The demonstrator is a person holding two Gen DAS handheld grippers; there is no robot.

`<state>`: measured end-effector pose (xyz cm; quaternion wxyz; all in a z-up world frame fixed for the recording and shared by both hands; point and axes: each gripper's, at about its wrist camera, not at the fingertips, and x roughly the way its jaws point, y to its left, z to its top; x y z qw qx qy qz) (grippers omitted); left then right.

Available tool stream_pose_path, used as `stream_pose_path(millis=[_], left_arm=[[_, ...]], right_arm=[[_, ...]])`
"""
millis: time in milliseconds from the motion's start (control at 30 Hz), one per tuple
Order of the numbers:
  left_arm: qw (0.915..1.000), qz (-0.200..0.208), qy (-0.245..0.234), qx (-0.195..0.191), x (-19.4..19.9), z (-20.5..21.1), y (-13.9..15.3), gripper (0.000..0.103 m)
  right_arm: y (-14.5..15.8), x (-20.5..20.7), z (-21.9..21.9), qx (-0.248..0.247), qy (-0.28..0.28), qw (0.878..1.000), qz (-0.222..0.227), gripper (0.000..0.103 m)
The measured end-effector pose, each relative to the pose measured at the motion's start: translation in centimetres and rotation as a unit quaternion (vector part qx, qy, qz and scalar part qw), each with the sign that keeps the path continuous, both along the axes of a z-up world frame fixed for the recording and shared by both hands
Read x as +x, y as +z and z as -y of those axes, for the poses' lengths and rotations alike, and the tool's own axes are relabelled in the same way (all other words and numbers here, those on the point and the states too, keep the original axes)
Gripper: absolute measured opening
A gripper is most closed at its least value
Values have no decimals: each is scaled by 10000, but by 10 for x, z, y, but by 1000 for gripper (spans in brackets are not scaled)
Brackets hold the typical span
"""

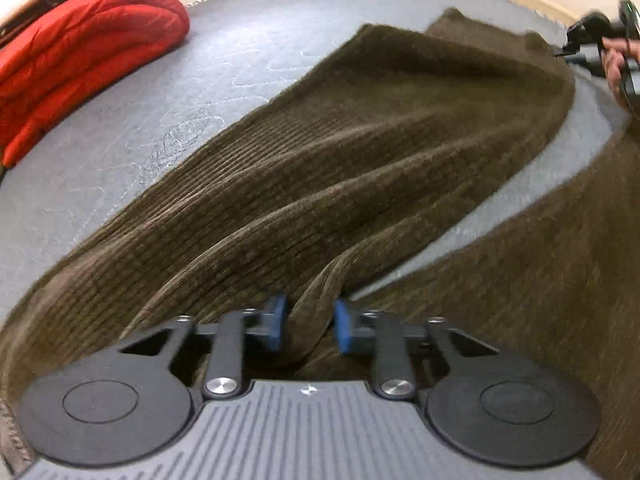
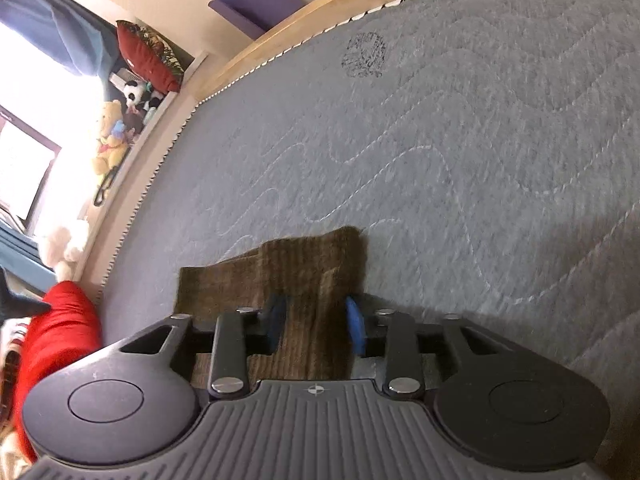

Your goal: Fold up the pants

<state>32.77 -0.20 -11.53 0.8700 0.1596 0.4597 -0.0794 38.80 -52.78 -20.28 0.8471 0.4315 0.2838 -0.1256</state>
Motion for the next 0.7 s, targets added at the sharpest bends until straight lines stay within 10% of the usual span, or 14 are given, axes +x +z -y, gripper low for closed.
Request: stream_pose_path(millis=[200,500,633,700], left_arm=[[9999,41,-124,97,-8,-2,1,17],[9983,-41,-578,-40,-22,-25,11,11],[9955,7,-659,-678,-36,-41,32,17],[9895,517,-353,-1299,-53,-58,44,34]], right_arm=[[26,-25,4,-696,-658,9954,-72,6],[38,-95,-9,-1768,-1824,9525,-1679,3],[52,-113,10,-1755,-2231,9452,-1611,7],[60,-114,16,-1498,-2009,9631,-980,7]])
